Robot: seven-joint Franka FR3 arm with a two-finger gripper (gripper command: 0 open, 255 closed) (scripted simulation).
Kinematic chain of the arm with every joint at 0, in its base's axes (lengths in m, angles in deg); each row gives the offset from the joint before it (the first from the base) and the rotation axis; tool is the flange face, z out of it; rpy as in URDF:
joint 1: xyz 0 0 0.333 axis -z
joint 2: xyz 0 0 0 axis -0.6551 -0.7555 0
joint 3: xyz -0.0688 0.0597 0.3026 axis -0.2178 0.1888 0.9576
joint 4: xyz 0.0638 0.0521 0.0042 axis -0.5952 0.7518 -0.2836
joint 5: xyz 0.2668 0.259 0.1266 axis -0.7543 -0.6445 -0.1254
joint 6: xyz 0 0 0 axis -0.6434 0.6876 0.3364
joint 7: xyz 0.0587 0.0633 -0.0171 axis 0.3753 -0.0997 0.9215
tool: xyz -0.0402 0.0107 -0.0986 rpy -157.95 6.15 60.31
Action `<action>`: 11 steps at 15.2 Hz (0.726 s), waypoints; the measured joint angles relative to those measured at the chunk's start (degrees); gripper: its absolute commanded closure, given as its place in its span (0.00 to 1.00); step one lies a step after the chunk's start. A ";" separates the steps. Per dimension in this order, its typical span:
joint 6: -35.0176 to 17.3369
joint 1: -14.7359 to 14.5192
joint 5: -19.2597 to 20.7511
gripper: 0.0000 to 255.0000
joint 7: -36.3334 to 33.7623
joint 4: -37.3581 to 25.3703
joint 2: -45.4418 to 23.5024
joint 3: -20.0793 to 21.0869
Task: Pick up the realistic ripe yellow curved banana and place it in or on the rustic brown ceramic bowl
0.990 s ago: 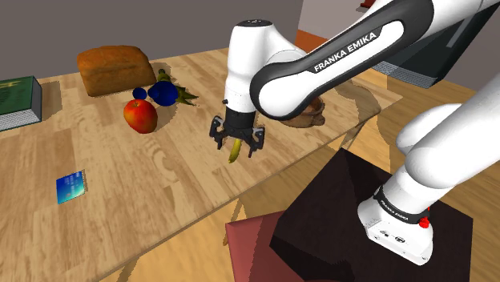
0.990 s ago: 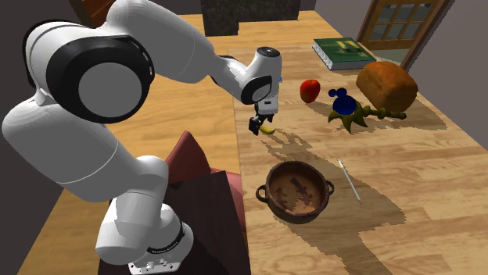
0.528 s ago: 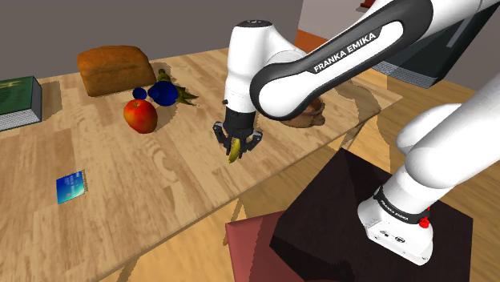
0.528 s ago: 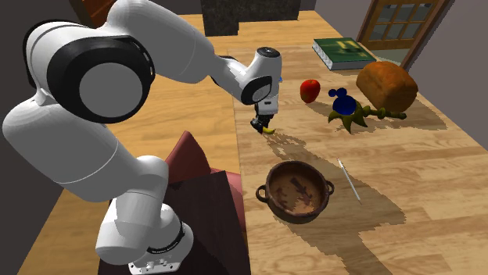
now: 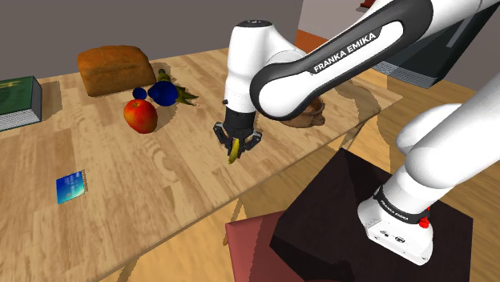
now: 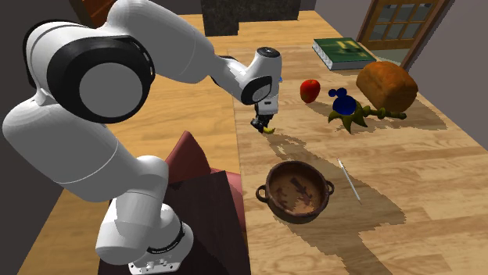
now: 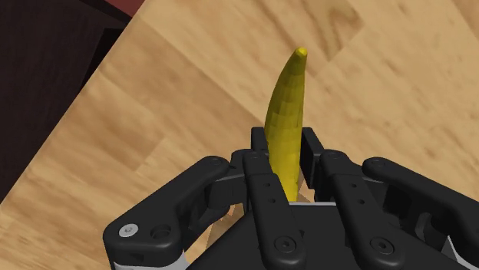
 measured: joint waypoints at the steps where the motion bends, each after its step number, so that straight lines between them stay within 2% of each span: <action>1: 0.41 -0.05 -0.29 1.00 0.17 -0.15 0.34 -0.07; 11: 8.57 -0.81 -4.18 1.00 2.93 -3.85 5.94 -2.09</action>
